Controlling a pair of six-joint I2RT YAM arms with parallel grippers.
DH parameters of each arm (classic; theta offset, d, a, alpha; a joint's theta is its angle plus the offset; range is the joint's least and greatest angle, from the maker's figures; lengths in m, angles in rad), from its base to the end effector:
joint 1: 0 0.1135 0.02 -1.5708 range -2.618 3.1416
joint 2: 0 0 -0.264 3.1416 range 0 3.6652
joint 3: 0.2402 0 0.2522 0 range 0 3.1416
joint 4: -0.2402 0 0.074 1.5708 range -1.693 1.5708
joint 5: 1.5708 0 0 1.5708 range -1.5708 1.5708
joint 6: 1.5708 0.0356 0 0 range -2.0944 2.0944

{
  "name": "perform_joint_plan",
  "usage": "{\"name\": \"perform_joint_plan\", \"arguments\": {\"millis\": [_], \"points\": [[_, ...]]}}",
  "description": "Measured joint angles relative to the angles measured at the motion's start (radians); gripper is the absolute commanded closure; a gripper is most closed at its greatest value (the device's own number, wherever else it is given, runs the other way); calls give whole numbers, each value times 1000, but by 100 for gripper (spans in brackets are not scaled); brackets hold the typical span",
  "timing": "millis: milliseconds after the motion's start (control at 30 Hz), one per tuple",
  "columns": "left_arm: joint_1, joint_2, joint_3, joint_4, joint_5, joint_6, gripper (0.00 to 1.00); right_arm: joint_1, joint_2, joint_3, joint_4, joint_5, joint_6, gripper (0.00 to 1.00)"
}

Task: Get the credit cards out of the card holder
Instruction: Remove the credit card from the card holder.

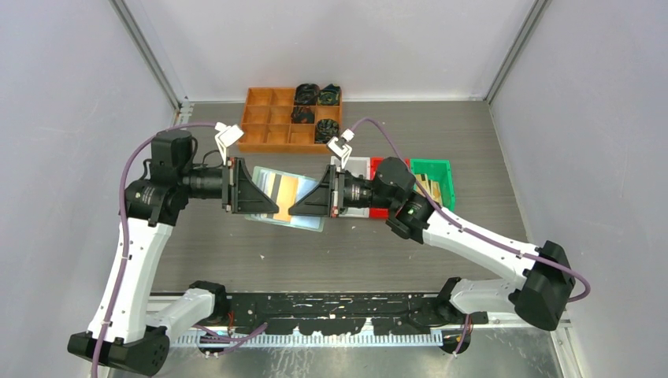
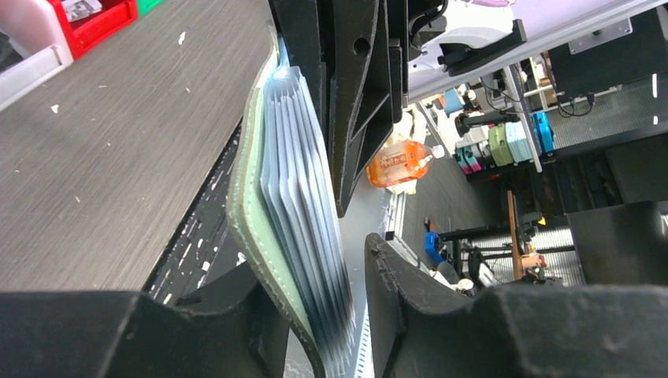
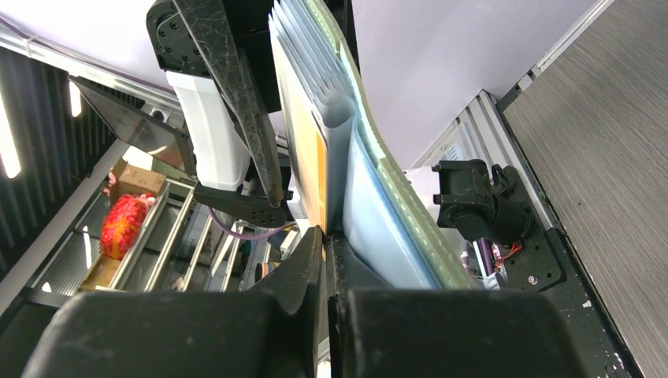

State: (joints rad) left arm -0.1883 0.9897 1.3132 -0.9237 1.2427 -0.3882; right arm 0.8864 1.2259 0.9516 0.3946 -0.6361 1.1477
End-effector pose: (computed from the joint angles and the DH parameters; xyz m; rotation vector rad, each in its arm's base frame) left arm 0.1497 -0.0628 0.4206 0.5496 2.0571 -1.6660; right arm 0.1636 0.2339 0.3657 -0.4197 1.8340 1.9978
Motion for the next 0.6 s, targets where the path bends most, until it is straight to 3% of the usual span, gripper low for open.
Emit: {"name": "perform_joint_plan", "arguments": {"millis": [167, 400, 533, 600], "points": [[-2, -11, -29, 57, 16, -59, 67, 0, -29, -30, 3, 19, -13, 98], [-2, -19, -55, 119, 16, -127, 83, 0, -48, -42, 7, 25, -28, 97], [-2, -23, -59, 135, 23, -145, 84, 0, -57, -42, 6, 26, -41, 96], [-2, -26, -60, 143, 22, -153, 84, 0, -58, -42, 7, 26, -44, 91]]}}
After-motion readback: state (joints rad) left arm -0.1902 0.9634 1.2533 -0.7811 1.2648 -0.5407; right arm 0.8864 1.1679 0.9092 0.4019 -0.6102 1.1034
